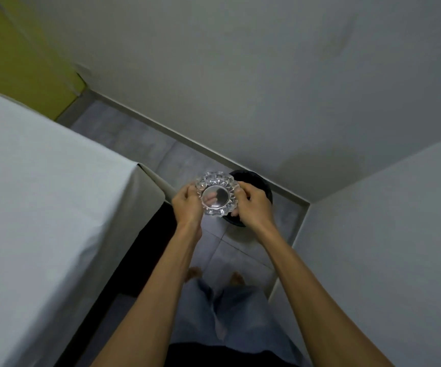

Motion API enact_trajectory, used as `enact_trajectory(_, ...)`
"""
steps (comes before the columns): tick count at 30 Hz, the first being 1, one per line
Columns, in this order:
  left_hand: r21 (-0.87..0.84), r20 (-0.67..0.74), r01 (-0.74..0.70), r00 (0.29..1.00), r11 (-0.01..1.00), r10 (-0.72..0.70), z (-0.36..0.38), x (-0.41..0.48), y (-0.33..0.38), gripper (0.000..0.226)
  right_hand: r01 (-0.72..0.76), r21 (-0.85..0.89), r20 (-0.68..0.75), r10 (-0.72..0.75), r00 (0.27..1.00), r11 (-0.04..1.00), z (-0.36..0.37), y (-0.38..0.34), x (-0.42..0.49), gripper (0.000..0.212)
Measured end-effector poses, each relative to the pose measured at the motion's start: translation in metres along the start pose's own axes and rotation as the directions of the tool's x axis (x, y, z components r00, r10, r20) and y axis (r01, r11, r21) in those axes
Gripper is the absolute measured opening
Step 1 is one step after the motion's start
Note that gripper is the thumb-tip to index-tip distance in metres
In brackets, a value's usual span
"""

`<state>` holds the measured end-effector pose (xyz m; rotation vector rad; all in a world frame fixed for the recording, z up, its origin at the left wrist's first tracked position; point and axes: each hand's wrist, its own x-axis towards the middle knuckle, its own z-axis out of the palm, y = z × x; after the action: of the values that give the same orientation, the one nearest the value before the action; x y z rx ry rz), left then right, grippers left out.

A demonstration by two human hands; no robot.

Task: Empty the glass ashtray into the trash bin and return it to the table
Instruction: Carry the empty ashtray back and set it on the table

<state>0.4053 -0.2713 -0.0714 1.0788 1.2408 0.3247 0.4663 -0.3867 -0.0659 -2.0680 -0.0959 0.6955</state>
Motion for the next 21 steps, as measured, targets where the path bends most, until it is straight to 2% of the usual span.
enact_trajectory(5,-0.155,-0.126,0.017,0.991,0.988,-0.036,-0.053,0.001,0.015,0.024,0.080,-0.105,0.201,-0.057,0.978,0.991,0.030,-0.045,-0.024,0.027)
enact_trajectory(8,-0.215,-0.185,0.020,0.981,0.976,-0.061,-0.093,-0.001,0.034,0.024,0.145,-0.143,0.297,-0.097,0.950,0.979,0.061,-0.071,-0.034,0.030)
enact_trajectory(15,-0.073,-0.391,-0.011,0.920,0.997,-0.019,-0.199,0.013,0.062,0.035,0.299,-0.228,0.418,-0.184,0.890,0.927,0.166,-0.116,-0.046,0.028)
enact_trajectory(21,-0.047,-0.453,-0.035,0.892,0.998,0.010,-0.277,0.022,0.084,0.032,0.375,-0.225,0.490,-0.229,0.841,0.899,0.243,-0.156,-0.061,0.028)
